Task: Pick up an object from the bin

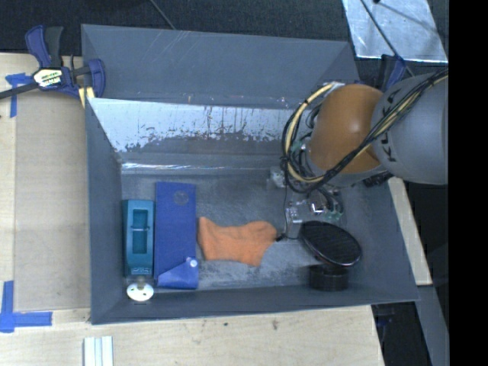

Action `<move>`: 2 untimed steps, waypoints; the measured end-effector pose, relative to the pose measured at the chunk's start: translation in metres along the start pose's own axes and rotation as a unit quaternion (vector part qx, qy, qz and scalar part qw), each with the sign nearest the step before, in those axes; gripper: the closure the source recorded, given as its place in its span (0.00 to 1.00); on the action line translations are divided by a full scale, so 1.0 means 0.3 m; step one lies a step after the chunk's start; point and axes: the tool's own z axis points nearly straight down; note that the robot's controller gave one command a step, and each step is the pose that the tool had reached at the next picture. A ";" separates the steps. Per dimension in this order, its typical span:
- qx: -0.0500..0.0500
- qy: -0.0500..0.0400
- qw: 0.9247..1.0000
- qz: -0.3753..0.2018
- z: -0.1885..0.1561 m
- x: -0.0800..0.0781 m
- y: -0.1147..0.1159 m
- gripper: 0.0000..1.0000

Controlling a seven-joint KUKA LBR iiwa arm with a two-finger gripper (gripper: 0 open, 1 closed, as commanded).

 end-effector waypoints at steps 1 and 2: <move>-0.001 0.004 1.000 -0.005 -0.005 0.021 0.084 0.00; 0.001 0.001 0.999 -0.051 0.000 -0.050 0.213 0.00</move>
Offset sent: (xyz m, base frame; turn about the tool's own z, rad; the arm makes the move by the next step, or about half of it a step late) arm 0.0180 0.0846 -0.0019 -0.1330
